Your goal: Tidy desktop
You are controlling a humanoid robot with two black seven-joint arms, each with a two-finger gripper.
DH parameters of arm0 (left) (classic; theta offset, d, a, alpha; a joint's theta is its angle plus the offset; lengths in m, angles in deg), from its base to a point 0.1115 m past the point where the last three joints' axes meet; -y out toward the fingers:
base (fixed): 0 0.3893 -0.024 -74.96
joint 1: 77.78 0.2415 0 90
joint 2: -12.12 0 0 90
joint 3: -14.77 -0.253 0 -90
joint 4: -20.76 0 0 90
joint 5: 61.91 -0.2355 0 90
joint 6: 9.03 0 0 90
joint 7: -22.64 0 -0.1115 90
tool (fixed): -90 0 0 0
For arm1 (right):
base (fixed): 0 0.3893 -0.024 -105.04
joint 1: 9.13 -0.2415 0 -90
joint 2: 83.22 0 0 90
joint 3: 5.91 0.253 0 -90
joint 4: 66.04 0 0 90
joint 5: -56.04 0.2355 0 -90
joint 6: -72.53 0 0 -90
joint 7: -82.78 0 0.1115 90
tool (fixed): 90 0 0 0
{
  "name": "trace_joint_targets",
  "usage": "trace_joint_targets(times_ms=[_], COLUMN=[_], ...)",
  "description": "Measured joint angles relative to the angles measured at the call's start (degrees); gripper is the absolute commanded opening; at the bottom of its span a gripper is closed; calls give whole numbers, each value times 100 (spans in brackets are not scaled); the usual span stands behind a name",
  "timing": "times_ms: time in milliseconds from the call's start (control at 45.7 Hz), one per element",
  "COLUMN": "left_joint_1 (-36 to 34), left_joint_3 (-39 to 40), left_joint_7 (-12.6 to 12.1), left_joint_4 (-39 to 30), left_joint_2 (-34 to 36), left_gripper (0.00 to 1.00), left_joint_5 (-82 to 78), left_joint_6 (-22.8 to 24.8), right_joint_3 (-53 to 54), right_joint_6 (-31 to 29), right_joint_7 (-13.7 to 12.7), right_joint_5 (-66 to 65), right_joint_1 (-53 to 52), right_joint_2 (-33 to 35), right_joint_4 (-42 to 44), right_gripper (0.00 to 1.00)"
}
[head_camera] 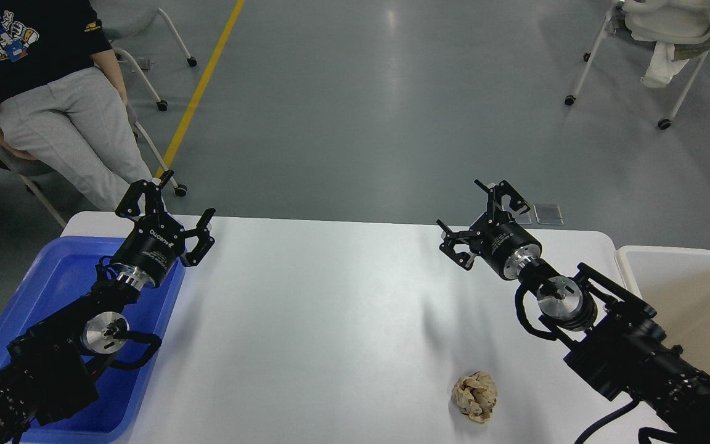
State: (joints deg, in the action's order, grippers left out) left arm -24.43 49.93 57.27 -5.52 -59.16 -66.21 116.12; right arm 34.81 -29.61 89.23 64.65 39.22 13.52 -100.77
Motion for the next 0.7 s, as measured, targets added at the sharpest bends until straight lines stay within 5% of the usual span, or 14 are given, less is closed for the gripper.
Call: trace_joint_targets(times_ms=[416, 700], left_joint_1=[0, 0], left_joint_3=[0, 0], left_joint_7=[0, 0], left_joint_4=[0, 0], left_joint_2=[0, 0], left_gripper=[100, 100], left_joint_5=[0, 0], left_joint_6=[0, 0], right_joint_3=[-17, -44], right_joint_6=[-40, 92], right_joint_7=[-8, -32], right_joint_5=[-19, -398], right_joint_1=[84, 147], right_joint_2=[73, 765], right_joint_4=[-128, -1384], right_gripper=[100, 100])
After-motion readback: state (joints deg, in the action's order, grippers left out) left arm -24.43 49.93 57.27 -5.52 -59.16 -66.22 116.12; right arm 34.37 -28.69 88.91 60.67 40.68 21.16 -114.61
